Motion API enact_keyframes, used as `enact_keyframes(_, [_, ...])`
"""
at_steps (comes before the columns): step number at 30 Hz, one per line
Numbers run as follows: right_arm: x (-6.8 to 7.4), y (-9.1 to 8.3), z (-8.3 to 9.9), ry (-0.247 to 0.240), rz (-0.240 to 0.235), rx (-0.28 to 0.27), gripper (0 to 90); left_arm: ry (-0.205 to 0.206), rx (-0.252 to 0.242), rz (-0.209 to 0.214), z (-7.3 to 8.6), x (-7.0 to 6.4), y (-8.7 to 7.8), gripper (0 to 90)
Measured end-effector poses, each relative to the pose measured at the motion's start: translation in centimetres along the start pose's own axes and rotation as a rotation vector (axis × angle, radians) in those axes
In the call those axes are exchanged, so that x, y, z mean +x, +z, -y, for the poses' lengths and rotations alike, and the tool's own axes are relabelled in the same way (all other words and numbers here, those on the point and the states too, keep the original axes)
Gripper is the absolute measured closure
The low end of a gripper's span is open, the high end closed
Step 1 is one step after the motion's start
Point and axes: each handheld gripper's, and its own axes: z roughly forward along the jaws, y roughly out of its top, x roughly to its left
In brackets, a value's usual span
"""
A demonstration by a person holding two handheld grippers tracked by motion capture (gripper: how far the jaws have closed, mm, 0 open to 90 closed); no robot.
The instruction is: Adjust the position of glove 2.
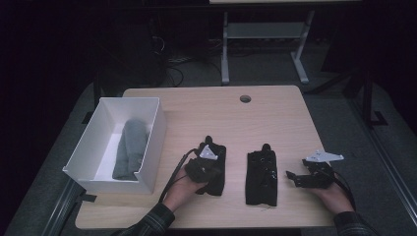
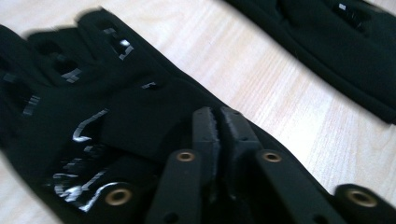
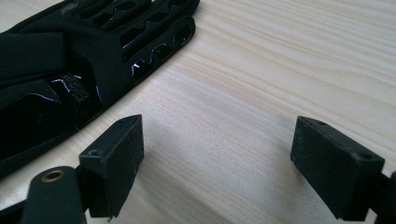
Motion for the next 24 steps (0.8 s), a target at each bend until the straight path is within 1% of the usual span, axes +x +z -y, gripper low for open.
enact_keyframes(2, [0.0,0.0,0.0,0.000,0.000,0.000,17.1,-0.010,-0.037,-0.025,-0.2,0.5,-1.0,80.0])
enact_keyframes(5, [0.0,0.0,0.0,0.005,0.000,-0.001,17.1,-0.051,-0.083,-0.073,0.0,1.6,-2.3,74.2])
enact_keyframes(6, [0.0,0.0,0.0,0.004,0.000,-0.001,17.1,-0.071,-0.090,-0.084,0.1,2.1,-2.7,72.4])
enact_keyframes(8, [0.0,0.0,0.0,0.004,0.000,-0.001,17.2,-0.087,-0.097,-0.126,0.4,2.9,-3.0,69.1])
enact_keyframes(10, [0.0,0.0,0.0,0.004,0.000,-0.001,17.1,-0.114,-0.096,-0.139,0.7,3.7,-3.1,66.4])
enact_keyframes(11, [0.0,0.0,0.0,0.003,0.000,-0.001,17.2,-0.119,-0.093,-0.147,0.9,3.9,-3.0,64.0])
enact_keyframes(13, [0.0,0.0,0.0,0.004,0.000,-0.001,17.1,-0.129,-0.082,-0.174,1.1,4.2,-2.9,60.7])
enact_keyframes(15, [0.0,0.0,0.0,0.004,0.000,-0.001,17.1,-0.145,-0.083,-0.189,1.3,4.4,-2.7,58.9])
enact_keyframes(16, [0.0,0.0,0.0,0.004,0.000,-0.001,17.1,-0.150,-0.075,-0.195,1.3,4.5,-2.6,58.3])
enact_keyframes(21, [0.0,0.0,0.0,0.005,0.000,-0.001,17.2,-0.164,-0.046,-0.207,1.6,5.0,-2.0,58.7])
enact_keyframes(22, [0.0,0.0,0.0,0.005,0.000,-0.001,17.2,-0.167,-0.041,-0.203,1.6,5.0,-1.9,59.4])
enact_keyframes(24, [0.0,0.0,0.0,0.005,0.000,-0.001,17.2,-0.166,-0.018,-0.208,1.7,5.0,-1.5,61.4])
